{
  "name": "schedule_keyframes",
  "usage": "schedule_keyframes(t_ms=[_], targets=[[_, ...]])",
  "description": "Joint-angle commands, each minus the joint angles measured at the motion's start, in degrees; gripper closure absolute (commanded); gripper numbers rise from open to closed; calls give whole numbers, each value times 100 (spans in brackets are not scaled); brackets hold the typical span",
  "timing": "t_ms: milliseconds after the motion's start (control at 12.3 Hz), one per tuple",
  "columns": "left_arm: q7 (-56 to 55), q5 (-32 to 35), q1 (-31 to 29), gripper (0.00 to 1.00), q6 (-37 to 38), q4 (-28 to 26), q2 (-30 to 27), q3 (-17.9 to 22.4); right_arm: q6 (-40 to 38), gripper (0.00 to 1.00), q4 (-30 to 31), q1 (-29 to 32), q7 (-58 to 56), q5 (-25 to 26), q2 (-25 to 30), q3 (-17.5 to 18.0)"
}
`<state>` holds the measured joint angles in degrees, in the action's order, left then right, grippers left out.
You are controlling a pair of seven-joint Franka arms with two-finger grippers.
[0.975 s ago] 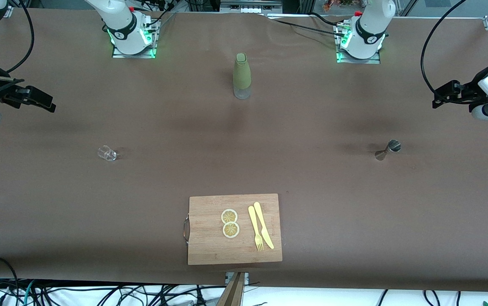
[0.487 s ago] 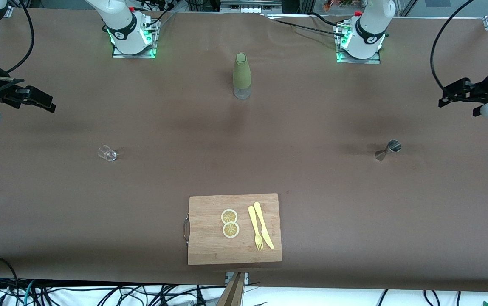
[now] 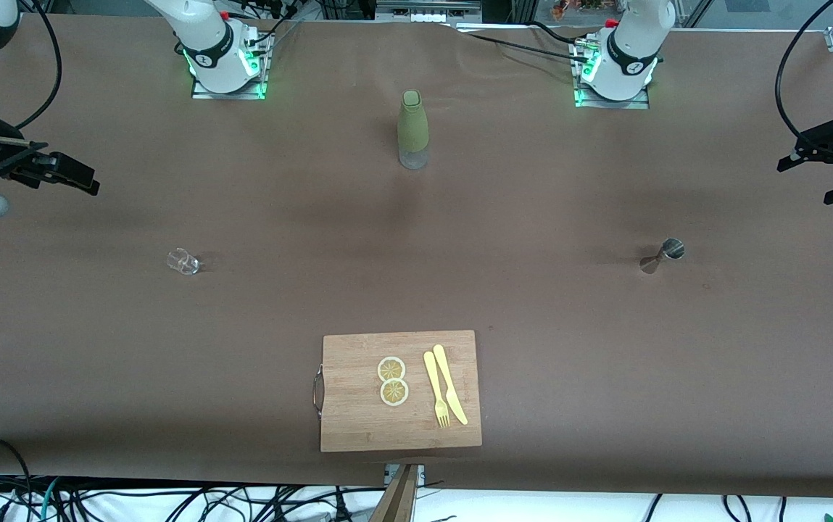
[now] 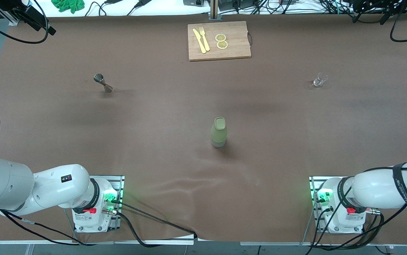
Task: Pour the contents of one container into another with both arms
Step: 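Lower the right gripper toward the beaker while the left gripper approaches the jigger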
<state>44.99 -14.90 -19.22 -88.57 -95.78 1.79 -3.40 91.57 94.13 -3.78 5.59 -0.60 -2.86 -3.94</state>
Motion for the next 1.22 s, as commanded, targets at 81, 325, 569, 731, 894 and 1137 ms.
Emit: schedule_keyframes(t_ms=[81,325,569,731,894,1137], targets=[[1141,-522,-397,0,200,174,330,-38,-69,0,-70,-18,-960,7,-258,34],[2160,-1285,-845,0,226,147,821,-38,-69,0,-61,8,-1611,16,-285,34],[3153,-1656,-1214,0,226,165,1497,-38,-69,0,-70,61,-2857,-2,-434,16],[3786,-2041,-1373,0,200,173,1868,-38,-60,0,-70,140,-3500,-37,-504,8],[4559,-2314,-1461,0,191,182,2175,-38,-51,0,-70,219,-4080,-89,-680,8],[5299,-2500,-1637,0,191,182,2500,-38,-7,0,-70,394,-4915,-264,-899,-10]])
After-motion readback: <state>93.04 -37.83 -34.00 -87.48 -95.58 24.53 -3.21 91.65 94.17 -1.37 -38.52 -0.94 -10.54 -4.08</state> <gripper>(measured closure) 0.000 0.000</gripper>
